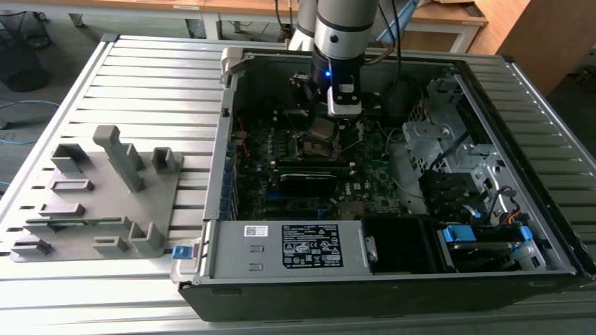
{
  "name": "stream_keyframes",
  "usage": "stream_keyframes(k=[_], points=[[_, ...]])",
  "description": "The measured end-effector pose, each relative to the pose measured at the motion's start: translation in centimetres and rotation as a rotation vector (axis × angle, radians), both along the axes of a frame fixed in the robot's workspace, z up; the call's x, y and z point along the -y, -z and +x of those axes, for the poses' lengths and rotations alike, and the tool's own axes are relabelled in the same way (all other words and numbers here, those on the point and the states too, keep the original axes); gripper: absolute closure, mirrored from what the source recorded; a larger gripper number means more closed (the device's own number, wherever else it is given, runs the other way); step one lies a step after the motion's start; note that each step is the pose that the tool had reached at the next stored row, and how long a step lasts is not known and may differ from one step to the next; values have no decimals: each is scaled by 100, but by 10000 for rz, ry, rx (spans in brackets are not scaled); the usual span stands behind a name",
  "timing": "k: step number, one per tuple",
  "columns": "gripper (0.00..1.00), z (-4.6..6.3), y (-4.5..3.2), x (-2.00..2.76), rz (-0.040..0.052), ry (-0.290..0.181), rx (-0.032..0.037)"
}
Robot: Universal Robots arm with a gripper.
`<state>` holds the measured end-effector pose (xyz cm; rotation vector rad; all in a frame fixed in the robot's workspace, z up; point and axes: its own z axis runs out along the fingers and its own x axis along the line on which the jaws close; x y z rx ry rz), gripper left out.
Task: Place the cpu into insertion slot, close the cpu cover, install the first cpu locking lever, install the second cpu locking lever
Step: 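Place the cpu into insertion slot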
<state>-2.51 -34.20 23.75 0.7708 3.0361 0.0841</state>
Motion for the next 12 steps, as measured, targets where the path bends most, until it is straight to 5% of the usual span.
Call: stream_keyframes(k=[12], points=[[46, 0, 19, 0, -1, 2164, -1]])
